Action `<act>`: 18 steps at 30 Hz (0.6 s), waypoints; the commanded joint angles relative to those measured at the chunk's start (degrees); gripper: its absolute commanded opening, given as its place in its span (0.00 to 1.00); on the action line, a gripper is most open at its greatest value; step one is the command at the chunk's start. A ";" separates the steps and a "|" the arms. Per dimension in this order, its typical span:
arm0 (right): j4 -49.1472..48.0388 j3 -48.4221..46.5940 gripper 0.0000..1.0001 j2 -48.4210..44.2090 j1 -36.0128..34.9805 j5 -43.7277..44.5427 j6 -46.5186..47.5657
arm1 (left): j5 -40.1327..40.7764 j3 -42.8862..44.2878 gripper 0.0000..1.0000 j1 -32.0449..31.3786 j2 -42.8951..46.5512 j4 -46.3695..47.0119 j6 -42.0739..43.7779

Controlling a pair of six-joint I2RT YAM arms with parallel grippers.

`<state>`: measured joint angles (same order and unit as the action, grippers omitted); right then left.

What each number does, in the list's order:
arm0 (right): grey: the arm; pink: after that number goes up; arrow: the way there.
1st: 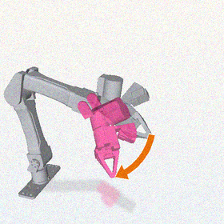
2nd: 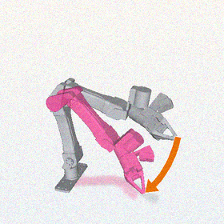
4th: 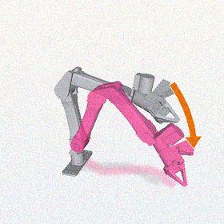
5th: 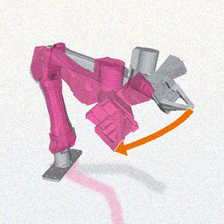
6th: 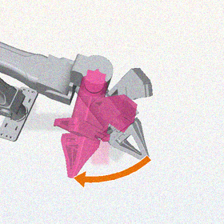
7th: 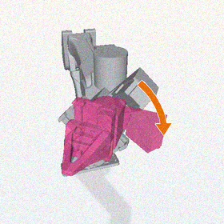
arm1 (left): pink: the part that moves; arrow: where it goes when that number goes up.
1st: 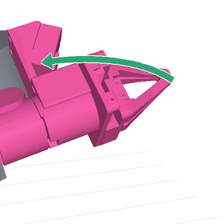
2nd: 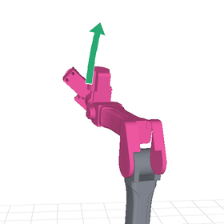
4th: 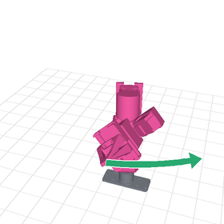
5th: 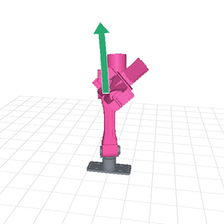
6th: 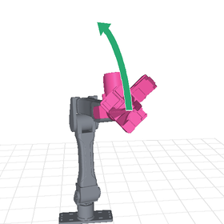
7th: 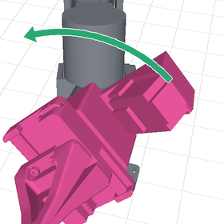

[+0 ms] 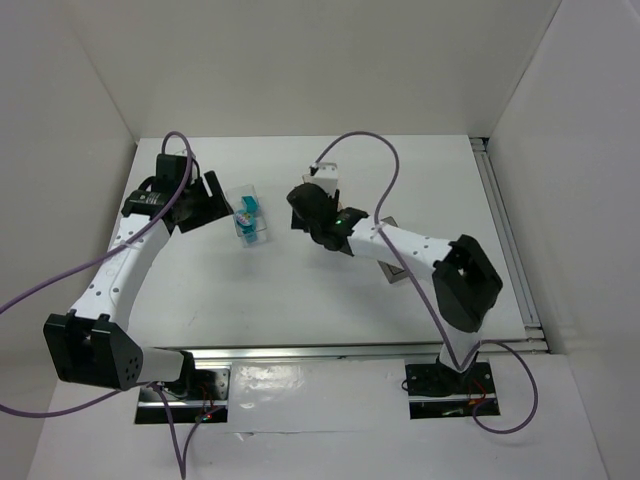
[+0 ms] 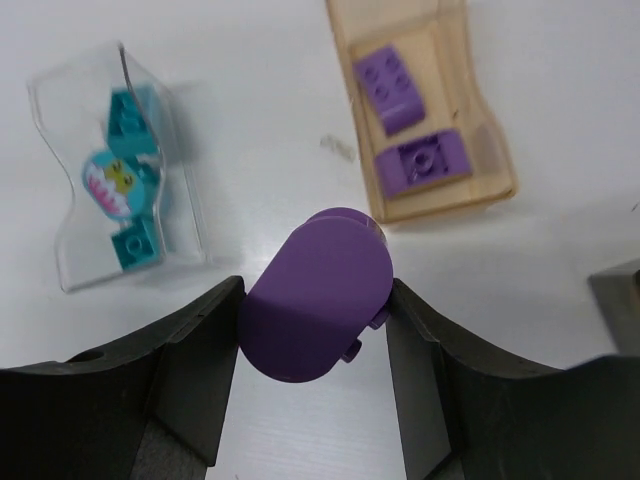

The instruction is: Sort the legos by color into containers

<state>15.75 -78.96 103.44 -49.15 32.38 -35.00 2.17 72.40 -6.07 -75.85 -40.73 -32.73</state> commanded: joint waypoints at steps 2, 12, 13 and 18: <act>-4.23 -0.84 0.39 -2.29 6.32 2.08 4.49 | -1.64 -0.59 0.82 0.35 1.06 1.27 1.53; -0.64 -17.44 0.83 12.47 14.60 -7.59 7.75 | -2.88 -0.07 0.81 0.35 0.53 1.27 1.00; 1.72 -19.11 0.89 13.27 14.60 -8.12 8.54 | -2.88 -0.07 0.81 0.35 0.53 1.27 1.00; -3.43 -11.17 0.96 4.88 15.21 -5.67 9.87 | -2.88 -0.68 0.81 0.35 1.06 1.27 1.00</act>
<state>15.31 -94.06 116.51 -34.13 25.85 -26.96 0.01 71.85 -6.09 -75.85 -40.29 -32.77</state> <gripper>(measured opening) 0.957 0.811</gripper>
